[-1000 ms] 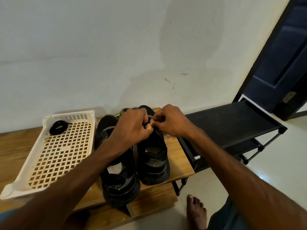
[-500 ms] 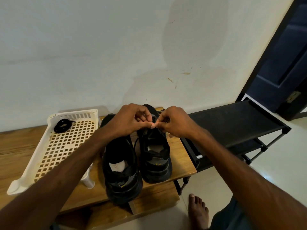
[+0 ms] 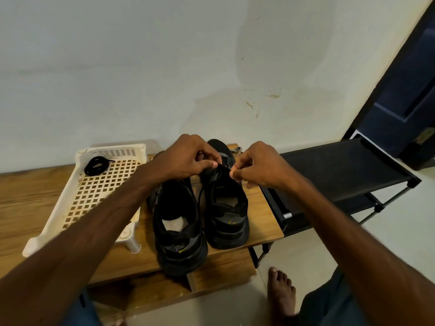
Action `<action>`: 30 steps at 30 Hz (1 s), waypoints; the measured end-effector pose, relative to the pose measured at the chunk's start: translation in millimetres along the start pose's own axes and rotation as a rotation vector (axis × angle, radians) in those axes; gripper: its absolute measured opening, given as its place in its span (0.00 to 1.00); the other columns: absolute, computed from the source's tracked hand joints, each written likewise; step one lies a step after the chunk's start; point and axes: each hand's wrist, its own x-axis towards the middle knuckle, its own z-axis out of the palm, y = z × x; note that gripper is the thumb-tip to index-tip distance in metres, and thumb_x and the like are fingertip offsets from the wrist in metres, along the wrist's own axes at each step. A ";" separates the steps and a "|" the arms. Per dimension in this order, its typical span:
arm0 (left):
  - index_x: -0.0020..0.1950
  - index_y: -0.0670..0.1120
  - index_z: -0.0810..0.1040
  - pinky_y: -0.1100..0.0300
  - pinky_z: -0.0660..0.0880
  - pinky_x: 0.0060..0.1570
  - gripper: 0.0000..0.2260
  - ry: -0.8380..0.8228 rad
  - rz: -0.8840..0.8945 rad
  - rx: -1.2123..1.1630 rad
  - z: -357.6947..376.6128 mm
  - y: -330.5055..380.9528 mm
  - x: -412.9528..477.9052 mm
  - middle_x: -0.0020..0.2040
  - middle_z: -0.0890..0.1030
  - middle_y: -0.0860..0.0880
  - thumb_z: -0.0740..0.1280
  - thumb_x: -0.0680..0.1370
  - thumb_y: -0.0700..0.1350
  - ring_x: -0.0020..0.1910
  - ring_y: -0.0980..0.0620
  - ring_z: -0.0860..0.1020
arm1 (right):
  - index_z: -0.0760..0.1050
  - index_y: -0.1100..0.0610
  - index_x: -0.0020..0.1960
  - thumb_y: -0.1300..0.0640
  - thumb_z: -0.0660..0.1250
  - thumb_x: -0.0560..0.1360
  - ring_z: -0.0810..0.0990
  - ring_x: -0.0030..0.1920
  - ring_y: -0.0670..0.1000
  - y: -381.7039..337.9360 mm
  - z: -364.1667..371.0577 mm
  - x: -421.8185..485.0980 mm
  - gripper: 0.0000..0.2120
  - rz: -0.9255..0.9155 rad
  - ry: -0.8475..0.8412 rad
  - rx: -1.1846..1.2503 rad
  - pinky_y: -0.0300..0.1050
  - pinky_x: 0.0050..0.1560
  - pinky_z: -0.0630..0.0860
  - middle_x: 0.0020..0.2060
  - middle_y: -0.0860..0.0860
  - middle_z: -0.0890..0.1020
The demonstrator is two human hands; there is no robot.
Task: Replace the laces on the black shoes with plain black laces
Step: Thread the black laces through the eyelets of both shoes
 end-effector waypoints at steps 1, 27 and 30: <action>0.52 0.53 0.88 0.58 0.74 0.35 0.06 0.009 0.001 0.022 1.6 0.6 0.1 0.39 0.85 0.52 0.75 0.76 0.44 0.35 0.50 0.79 | 0.87 0.60 0.45 0.59 0.76 0.75 0.86 0.34 0.47 0.5 0.2 -1.9 0.04 0.020 -0.015 0.002 0.35 0.33 0.80 0.35 0.48 0.86; 0.48 0.38 0.84 0.61 0.81 0.34 0.04 0.258 -0.480 -0.604 26.9 9.4 -2.3 0.41 0.87 0.44 0.70 0.78 0.37 0.37 0.48 0.86 | 0.85 0.63 0.48 0.62 0.75 0.75 0.86 0.38 0.50 -2.3 3.3 -9.8 0.04 0.260 0.121 0.610 0.44 0.39 0.84 0.40 0.57 0.87; 0.49 0.39 0.84 0.62 0.81 0.33 0.03 0.264 -0.546 -0.701 26.9 12.4 -1.1 0.39 0.87 0.44 0.71 0.77 0.36 0.33 0.49 0.84 | 0.85 0.65 0.49 0.62 0.75 0.75 0.82 0.33 0.46 -5.6 2.5 -10.5 0.06 0.330 0.063 0.716 0.40 0.35 0.81 0.38 0.55 0.87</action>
